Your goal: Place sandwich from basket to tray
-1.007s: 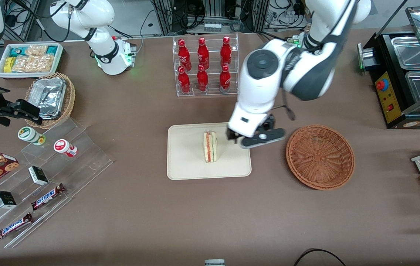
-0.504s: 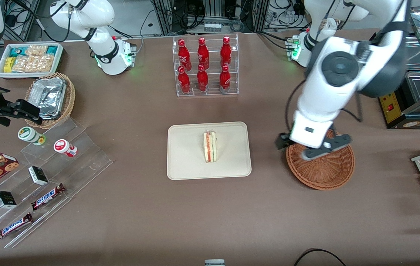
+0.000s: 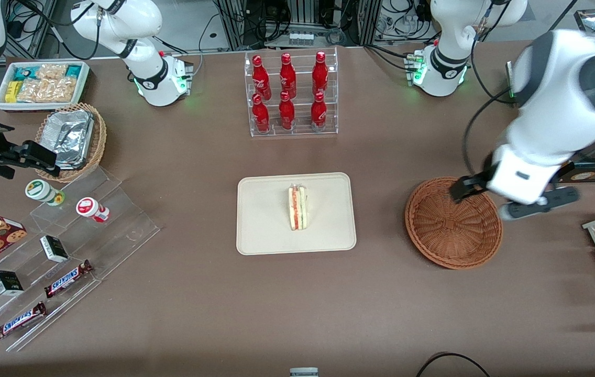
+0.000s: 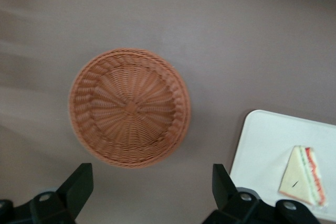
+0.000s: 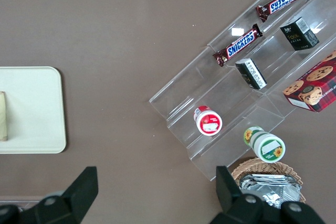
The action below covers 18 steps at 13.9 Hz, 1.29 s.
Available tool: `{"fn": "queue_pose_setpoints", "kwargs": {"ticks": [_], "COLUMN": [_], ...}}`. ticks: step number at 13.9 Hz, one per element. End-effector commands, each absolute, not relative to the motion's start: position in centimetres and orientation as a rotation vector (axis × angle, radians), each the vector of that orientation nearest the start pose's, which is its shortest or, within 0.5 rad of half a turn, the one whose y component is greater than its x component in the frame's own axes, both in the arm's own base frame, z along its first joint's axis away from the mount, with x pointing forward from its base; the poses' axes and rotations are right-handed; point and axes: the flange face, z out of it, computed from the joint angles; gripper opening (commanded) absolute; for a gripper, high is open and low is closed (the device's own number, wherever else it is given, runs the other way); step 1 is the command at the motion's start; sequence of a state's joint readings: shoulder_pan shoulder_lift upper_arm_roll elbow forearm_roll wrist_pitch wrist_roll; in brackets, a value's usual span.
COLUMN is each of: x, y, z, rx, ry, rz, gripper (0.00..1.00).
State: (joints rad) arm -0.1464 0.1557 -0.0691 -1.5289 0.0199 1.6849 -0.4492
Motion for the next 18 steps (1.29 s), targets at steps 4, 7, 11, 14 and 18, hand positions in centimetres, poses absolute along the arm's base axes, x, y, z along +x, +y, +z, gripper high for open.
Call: {"fn": "queue_pose_setpoints", "kwargs": {"ticks": [4,7,11,14,18], "x": [57.1,55.6,53.5,54.1,54.0], "y": [-7.5,-4.1,-3.4,-3.5,-2.9], "z": [58.1,58.6,58.4,59.9,61.2], "rx": [-3.127,-3.129,-3.129,-3.13,-3.131], "ry": [-0.192,-0.124,-0.123,-0.116,0.046], "rz": [0.051,0.049,0.015,-0.021,-0.008], "gripper": [1.0,1.0,1.0,1.0,1.0]}}
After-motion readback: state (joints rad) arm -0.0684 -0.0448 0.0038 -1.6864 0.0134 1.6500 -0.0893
